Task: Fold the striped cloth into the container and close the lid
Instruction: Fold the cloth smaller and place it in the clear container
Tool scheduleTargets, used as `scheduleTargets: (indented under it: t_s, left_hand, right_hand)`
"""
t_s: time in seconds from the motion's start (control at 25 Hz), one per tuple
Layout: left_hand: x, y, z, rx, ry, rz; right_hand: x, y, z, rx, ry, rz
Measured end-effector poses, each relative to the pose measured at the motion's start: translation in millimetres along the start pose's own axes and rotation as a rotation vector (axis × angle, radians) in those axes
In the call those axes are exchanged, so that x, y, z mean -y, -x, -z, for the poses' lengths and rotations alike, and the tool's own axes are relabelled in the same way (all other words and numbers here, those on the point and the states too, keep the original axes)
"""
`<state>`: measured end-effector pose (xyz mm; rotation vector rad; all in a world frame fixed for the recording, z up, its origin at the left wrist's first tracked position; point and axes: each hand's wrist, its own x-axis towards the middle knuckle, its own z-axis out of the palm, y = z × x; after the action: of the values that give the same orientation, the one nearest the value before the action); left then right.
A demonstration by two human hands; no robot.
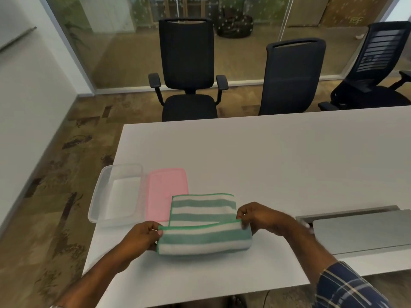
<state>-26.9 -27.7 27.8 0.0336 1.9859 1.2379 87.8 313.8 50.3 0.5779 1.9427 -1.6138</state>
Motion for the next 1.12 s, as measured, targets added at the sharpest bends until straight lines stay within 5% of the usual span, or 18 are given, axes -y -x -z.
scheduleTargets:
  t_s: [0.32,0.92,1.12]
  left_hand:
    - [-37.6,-56.6,-32.9,-0.178,0.250,0.003]
    - [-27.4,-117.9,-54.1,-0.339,0.372,0.022]
    - [-19.6,-105.1,-50.1,-0.253,0.346,0.132]
  right_hand:
    - [-20.1,-43.5,0.2,-0.361,-0.558,0.060]
    - [-47.5,-81.5,-17.8,-0.656,-0.370,0.014]
    - [-47.7,-81.5,-23.1,-0.607,-0.433,-0.020]
